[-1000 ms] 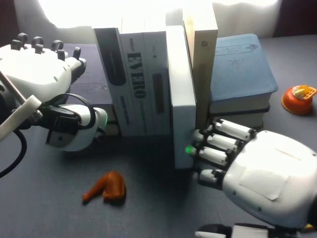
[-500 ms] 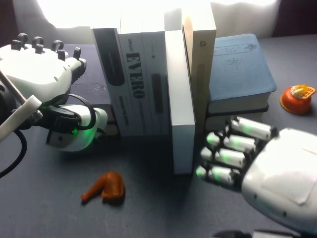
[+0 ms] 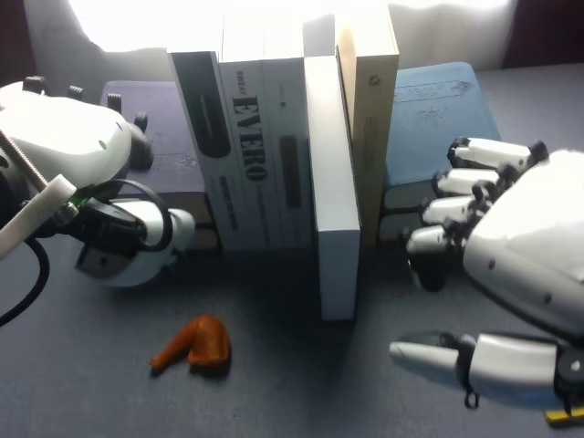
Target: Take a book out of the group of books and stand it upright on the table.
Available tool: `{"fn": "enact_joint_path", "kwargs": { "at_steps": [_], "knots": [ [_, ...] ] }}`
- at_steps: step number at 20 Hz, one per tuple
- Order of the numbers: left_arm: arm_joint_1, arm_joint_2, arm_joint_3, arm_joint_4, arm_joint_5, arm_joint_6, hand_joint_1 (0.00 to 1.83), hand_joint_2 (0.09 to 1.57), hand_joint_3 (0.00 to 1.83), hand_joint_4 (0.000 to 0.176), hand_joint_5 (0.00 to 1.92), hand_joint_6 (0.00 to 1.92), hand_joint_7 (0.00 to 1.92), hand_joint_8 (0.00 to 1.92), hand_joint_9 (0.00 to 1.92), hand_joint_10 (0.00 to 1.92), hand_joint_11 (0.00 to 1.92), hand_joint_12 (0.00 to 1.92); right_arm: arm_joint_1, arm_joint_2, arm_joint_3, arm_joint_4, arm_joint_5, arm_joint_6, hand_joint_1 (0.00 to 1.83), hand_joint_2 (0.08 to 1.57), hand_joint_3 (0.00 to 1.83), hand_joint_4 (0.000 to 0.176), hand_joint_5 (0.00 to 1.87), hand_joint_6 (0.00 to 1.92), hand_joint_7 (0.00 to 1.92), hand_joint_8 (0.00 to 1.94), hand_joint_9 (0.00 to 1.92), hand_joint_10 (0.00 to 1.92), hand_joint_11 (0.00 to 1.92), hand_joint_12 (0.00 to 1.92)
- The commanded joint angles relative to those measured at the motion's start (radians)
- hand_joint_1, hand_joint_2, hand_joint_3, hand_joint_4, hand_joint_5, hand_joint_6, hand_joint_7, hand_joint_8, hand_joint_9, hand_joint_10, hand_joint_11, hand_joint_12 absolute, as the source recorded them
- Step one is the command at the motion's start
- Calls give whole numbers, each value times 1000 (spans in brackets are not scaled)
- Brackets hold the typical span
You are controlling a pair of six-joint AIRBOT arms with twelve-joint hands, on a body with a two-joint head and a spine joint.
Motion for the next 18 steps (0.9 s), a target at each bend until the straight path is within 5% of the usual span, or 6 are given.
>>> {"fn": "enact_joint_path", "kwargs": {
  "at_steps": [1,3,6,12,18],
  "knots": [
    [-11,1,-1,93,-2,4,240,1390,2,0,679,193,790,559,568,1107,287,1690,20,8,9,-34,93,11,91,1209,4,0,788,1112,846,1052,583,1500,292,1921],
    [-14,1,-1,93,-2,4,295,1410,2,0,728,521,791,994,607,1487,432,1912,53,17,31,-34,59,46,69,1219,4,0,860,1471,929,1306,667,1617,389,1921],
    [-17,1,-1,93,-2,4,224,1500,5,0,698,875,813,1412,692,1729,501,1921,104,39,78,-113,5,158,57,1228,3,0,948,1597,1063,1487,886,1778,567,1921],
    [-17,0,2,92,-2,4,191,1508,2,0,711,1276,906,1680,832,1913,619,1921,120,52,170,-414,-3,520,33,1242,3,0,916,1622,1065,1543,917,1920,710,1921],
    [-17,0,-3,90,-2,4,208,1503,5,0,698,1438,926,1712,879,1920,637,1921,146,55,215,-565,-32,668,0,1249,3,0,912,1625,1061,1575,920,1921,740,1921]
  ]
}}
